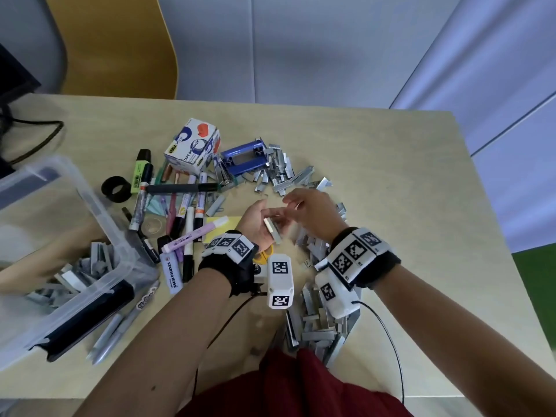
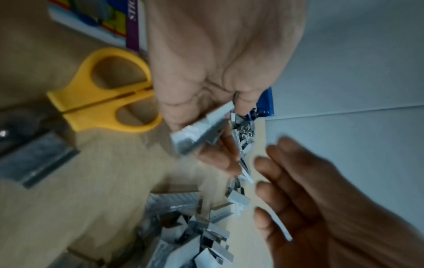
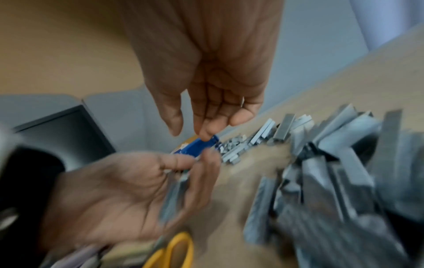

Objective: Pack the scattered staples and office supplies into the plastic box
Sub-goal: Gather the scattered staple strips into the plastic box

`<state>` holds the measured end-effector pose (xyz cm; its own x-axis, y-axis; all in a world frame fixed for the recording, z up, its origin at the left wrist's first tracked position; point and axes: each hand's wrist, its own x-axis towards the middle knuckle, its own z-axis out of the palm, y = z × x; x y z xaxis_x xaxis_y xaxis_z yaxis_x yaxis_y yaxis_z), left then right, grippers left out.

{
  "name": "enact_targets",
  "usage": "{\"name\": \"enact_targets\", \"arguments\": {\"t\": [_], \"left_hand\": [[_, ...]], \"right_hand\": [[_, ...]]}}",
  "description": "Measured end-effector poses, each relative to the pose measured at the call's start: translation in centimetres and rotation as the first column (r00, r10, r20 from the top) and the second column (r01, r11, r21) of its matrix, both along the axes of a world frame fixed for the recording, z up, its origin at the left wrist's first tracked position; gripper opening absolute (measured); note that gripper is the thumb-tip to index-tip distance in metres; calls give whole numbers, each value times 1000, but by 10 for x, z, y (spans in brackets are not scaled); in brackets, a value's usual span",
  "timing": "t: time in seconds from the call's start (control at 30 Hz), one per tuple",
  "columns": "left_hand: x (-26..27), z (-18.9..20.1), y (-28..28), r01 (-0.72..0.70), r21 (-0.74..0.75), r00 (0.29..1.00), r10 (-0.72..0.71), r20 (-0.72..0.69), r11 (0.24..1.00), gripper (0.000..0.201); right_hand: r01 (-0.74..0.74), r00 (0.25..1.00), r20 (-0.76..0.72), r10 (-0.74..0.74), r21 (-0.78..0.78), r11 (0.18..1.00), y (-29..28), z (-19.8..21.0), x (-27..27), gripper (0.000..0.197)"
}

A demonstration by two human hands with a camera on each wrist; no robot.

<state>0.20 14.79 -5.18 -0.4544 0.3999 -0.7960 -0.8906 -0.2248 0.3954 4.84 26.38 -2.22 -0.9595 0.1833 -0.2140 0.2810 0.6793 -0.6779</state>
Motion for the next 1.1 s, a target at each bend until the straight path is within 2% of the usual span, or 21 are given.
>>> {"name": "enact_targets", "arguments": {"t": [0.1,0.17,0.23,0.3,0.4,0.63,0.77,0.93,1.1], "left_hand": [[-6,-5,-2,62,-98,998,-64,-17,993,46],[-8,-6,-4,91,-126,996,-93,-10,988,44],[-8,-7,-5,119,-139,993,-122,-6,983,42],[-7,-8,-6,143,-162,989,-147,-13,976,41],[-5,-11,-6,137,-162,989,-143,-30,977,39],[1,-4,-4,51,-146,997,-58,-48,988,36],[4,-3,1,60,-106,997,-65,-46,993,32],[5,-1,5,25,-38,999,-26,-23,999,35],[10,7,8,-2,43,1000,2,1,999,33]], "right_hand": [[92,994,-50,-92,7,996,23,3,-4,21],[-21,998,68,12,126,992,38,-1,-3,26],[-188,960,253,117,280,941,43,-8,4,36],[-232,939,323,120,334,913,42,-14,10,37],[-180,956,284,77,357,917,36,-21,14,29],[-183,969,229,86,441,878,29,-27,15,21],[-143,983,164,86,378,915,25,-19,13,21],[-90,996,15,89,199,976,9,7,8,19],[-103,995,22,101,88,991,-13,18,8,20]]}}
